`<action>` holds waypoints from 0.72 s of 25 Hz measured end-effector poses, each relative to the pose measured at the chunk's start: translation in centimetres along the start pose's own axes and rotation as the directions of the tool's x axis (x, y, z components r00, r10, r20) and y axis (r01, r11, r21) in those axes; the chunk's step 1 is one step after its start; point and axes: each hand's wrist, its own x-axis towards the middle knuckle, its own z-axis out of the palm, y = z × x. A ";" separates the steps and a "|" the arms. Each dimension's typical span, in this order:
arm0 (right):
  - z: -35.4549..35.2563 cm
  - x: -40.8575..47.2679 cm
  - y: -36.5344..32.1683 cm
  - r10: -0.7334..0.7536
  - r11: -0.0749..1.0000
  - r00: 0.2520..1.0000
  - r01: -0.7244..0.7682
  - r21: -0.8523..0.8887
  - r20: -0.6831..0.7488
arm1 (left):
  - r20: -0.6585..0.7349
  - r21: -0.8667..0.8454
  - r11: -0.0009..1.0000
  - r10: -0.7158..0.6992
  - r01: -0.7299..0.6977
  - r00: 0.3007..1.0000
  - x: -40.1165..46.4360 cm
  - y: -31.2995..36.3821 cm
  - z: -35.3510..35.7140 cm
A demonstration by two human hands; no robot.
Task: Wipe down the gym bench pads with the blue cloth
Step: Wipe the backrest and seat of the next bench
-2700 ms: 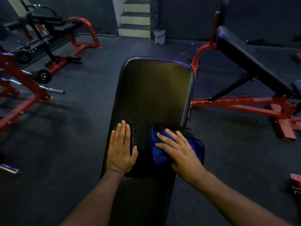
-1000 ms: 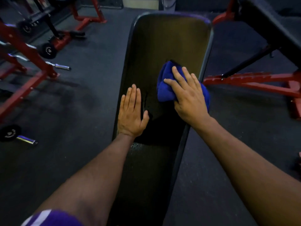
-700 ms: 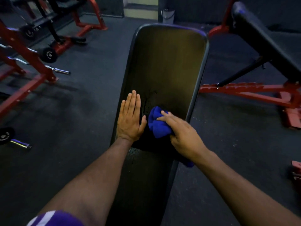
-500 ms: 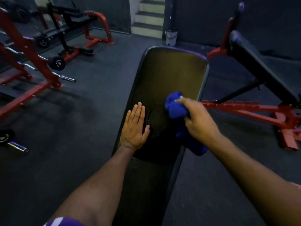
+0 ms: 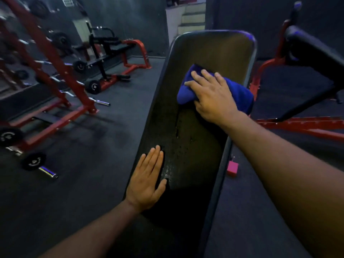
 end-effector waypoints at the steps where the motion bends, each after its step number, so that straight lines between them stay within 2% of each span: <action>1: 0.3 -0.5 -0.2 -0.006 1.000 1.000 0.006 -0.006 -0.012 | -0.006 0.009 1.000 0.014 -0.014 1.000 -0.2 0.0 0.1; 8: 1.1 -2.0 -0.7 0.025 0.999 0.997 -0.027 -0.037 -0.077 | 0.003 0.027 1.000 0.014 -0.014 1.000 -0.4 -0.1 0.2; 11: 0.7 -1.9 -1.5 0.066 0.997 0.997 -0.067 -0.037 -0.034 | 0.007 0.006 1.000 0.027 -0.027 1.000 -0.6 -0.5 0.2; 18: -0.1 1.8 -0.7 0.160 0.975 0.985 -0.167 -0.147 -0.057 | -0.019 0.069 0.969 0.240 -0.238 0.971 0.0 -5.1 -0.6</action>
